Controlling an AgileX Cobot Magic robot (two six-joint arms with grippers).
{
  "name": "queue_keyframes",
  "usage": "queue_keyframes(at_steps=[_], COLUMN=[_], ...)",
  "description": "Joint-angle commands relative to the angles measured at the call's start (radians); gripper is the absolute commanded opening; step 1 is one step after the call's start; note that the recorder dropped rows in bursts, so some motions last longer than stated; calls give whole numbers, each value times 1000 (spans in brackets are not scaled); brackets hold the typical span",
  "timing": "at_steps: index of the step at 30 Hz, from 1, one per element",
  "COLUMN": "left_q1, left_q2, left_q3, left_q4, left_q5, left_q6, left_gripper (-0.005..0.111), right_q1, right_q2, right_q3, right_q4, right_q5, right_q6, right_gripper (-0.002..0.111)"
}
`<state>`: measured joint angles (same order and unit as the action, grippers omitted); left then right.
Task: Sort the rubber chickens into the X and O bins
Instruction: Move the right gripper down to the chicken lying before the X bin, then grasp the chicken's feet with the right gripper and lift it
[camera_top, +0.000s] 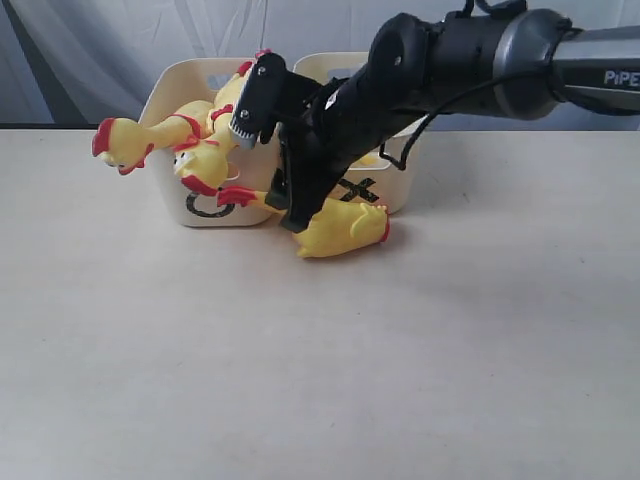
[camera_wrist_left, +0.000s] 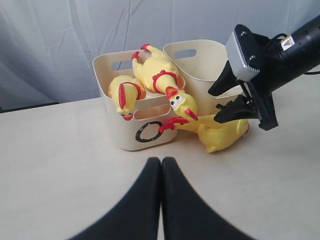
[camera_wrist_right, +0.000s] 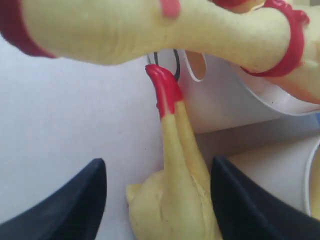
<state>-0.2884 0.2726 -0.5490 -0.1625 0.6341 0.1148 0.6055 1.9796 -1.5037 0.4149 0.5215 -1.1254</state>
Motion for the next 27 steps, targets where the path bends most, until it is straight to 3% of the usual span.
queue_keyframes(at_steps=[1, 14, 16, 19, 20, 21, 27], left_q1=[5, 5, 5, 5, 5, 5, 5], left_q2=[-6, -6, -6, -6, -6, -6, -6], left_q3=[4, 4, 4, 4, 4, 4, 4], left_q4=[-2, -2, -2, -2, -2, -2, -2], left_q5=[0, 0, 0, 0, 0, 0, 0], left_q6=[1, 1, 1, 1, 1, 1, 1], left_gripper=[0, 0, 0, 0, 0, 0, 0], right_q1=[2, 2, 2, 2, 2, 2, 2], right_q2=[54, 189, 193, 193, 193, 193, 191], right_q3=[4, 4, 4, 4, 4, 4, 4], right_q4=[-7, -11, -22, -24, -24, -24, -24], right_q5=[-93, -269, -269, -260, -254, -244, -173], right_q6=[-5, -7, -7, -7, -7, -7, -7], right_gripper=[58, 56, 43, 9, 3, -1, -1])
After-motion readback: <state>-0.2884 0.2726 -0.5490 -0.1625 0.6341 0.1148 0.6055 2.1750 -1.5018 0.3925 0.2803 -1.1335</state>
